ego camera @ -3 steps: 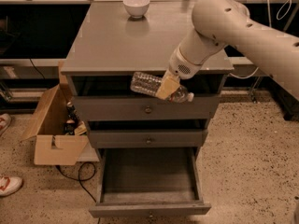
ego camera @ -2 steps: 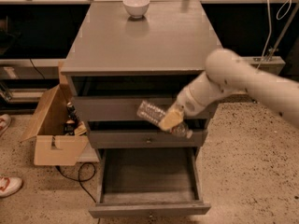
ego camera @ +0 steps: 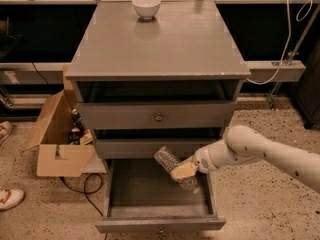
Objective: Place water bottle into bottom drawer
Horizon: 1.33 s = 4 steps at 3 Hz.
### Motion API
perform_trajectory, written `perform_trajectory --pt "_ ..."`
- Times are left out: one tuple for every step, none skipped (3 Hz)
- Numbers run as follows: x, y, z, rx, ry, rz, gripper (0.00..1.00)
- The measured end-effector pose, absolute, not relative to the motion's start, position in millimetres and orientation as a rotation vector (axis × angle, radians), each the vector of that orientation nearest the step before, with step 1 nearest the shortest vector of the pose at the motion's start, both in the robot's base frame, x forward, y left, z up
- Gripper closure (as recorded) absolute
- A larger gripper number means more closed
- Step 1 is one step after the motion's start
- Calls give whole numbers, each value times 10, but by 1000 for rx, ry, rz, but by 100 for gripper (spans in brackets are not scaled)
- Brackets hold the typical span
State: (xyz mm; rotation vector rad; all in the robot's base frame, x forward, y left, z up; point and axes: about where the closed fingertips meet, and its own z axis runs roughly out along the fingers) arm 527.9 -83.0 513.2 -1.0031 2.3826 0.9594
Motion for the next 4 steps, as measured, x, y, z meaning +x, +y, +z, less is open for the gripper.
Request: perform_trajectory --pt "5279 -829 5129 -1003 2383 960 100" --pt "5249 -741 4582 -989 2435 987 100" --pt "5248 -516 3764 -967 2469 1060 100" --pt "5247 -265 3074 -920 2492 1144 100"
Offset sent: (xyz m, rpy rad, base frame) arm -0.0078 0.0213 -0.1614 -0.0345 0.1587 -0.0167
